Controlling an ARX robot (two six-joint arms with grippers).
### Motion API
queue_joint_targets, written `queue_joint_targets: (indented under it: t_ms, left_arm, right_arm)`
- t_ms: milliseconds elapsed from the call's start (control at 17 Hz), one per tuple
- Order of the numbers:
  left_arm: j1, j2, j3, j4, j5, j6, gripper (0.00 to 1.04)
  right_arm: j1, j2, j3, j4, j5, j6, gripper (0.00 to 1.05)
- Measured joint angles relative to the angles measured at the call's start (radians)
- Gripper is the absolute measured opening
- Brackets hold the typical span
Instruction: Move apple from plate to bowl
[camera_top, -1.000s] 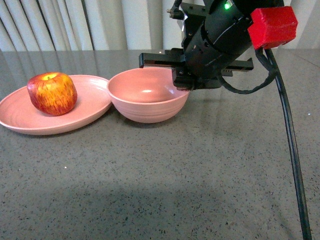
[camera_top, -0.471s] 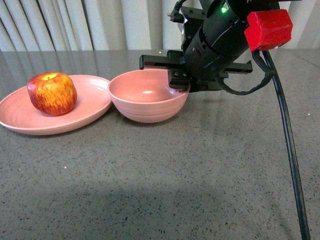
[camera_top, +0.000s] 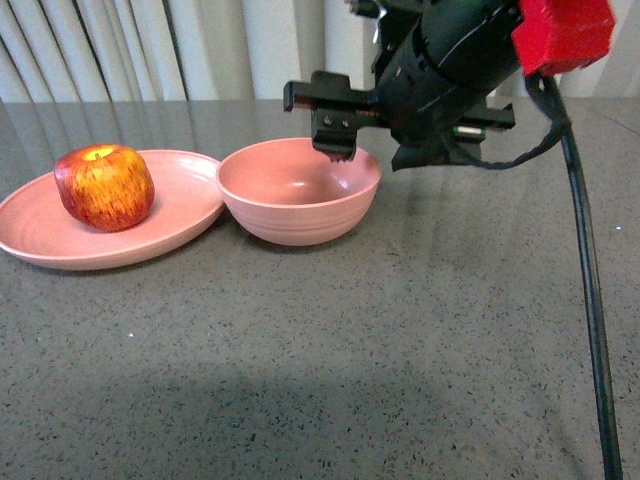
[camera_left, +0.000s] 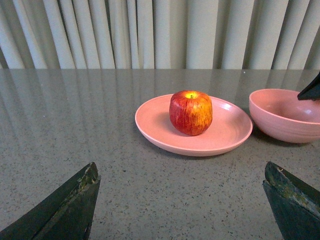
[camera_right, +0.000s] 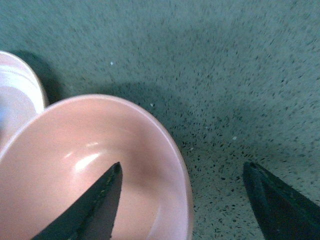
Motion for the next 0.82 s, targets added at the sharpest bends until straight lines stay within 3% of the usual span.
queue_joint_targets:
  t_ms: [176,412,529,765,824]
  left_arm:
    - [0.0,0.0,0.0,0.0,0.0,0.0,0.98]
    - [0.0,0.0,0.0,0.0,0.0,0.0,0.98]
    - [0.0,0.0,0.0,0.0,0.0,0.0,0.98]
    - [0.0,0.0,0.0,0.0,0.0,0.0,0.98]
    - [0.0,0.0,0.0,0.0,0.0,0.0,0.98]
  right_arm:
    - [-0.037,-0.14,-0.07,0.06,-0.055,0.004,0.98]
    - [-0.147,-0.493,-0.38,0.29,-0.182,0.024,0.98]
    - [-0.232,-0.716,-0.63,0.414,-0.175,0.006,0.98]
    - [-0.315,-1.134,-1.061,0.453,-0.109,-0.04,0.98]
    - [-0.291,-1.221,-1.173,0.596,0.019,-0.097,0.89]
